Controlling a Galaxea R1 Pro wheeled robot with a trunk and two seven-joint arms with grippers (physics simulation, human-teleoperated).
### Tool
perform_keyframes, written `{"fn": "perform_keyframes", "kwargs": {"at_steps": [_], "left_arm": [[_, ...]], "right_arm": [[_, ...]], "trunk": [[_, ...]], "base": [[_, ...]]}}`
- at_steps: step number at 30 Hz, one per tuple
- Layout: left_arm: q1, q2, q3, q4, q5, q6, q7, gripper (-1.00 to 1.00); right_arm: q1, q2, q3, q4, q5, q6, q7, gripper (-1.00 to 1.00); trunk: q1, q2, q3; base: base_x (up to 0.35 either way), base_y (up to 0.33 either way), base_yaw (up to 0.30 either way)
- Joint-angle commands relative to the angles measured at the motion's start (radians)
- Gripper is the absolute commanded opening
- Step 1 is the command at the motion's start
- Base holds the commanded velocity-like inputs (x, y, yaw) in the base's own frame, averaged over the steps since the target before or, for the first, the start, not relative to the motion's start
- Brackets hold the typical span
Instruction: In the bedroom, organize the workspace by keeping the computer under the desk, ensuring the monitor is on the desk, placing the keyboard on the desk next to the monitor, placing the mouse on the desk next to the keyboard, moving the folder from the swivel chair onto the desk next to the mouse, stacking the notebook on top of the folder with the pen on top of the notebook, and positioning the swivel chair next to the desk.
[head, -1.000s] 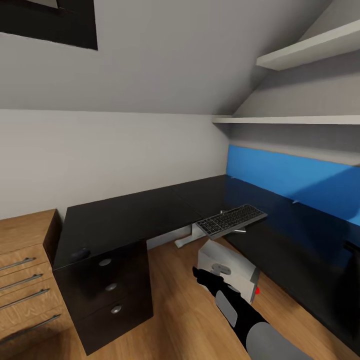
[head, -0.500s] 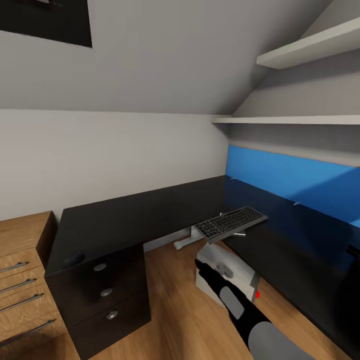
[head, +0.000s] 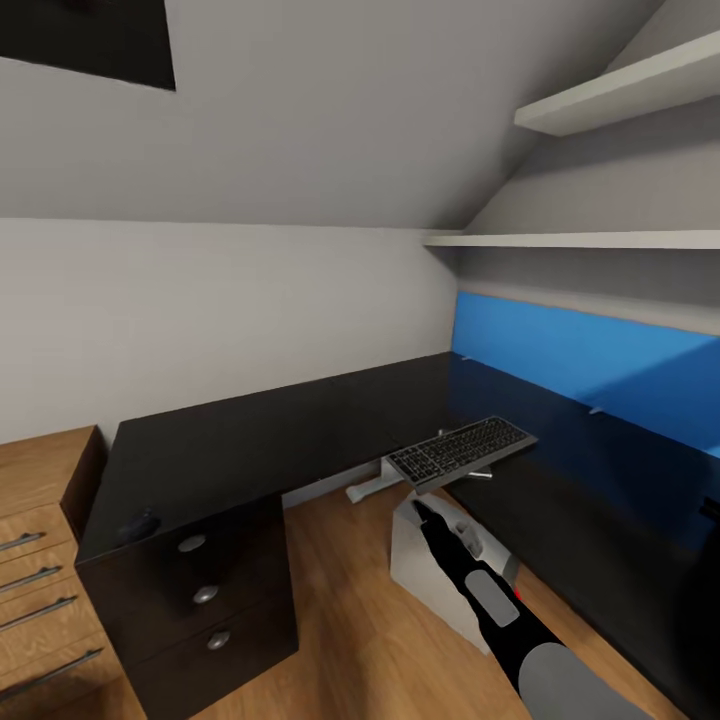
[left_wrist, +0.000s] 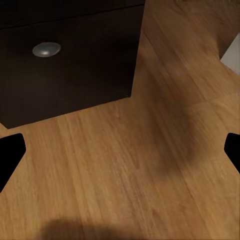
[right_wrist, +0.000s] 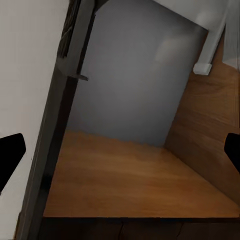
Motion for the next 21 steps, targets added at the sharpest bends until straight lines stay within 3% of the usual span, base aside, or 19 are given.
{"fn": "perform_keyframes", "kwargs": {"at_steps": [1,10,21], "left_arm": [[-0.001,0.001,-0.007,0.0,0.009,-0.005,0.007,1.0],[-0.001,0.001,-0.014,0.001,0.01,-0.004,0.007,1.0],[-0.001,0.001,-0.014,0.001,0.01,-0.004,0.007,1.0]], "right_arm": [[-0.001,-0.002,0.002,0.001,-0.012,0.002,0.002,1.0],[-0.001,-0.018,-0.001,0.001,-0.022,0.002,0.003,1.0],[-0.001,-0.017,0.002,0.002,-0.021,0.002,0.004,1.0]], "trunk": [[0.0,0.0,-0.001],[0.0,0.0,-0.001],[0.0,0.0,-0.001]], "base": [[0.055,-0.012,0.0],[0.108,-0.003,0.0],[0.062,0.028,0.0]]}}
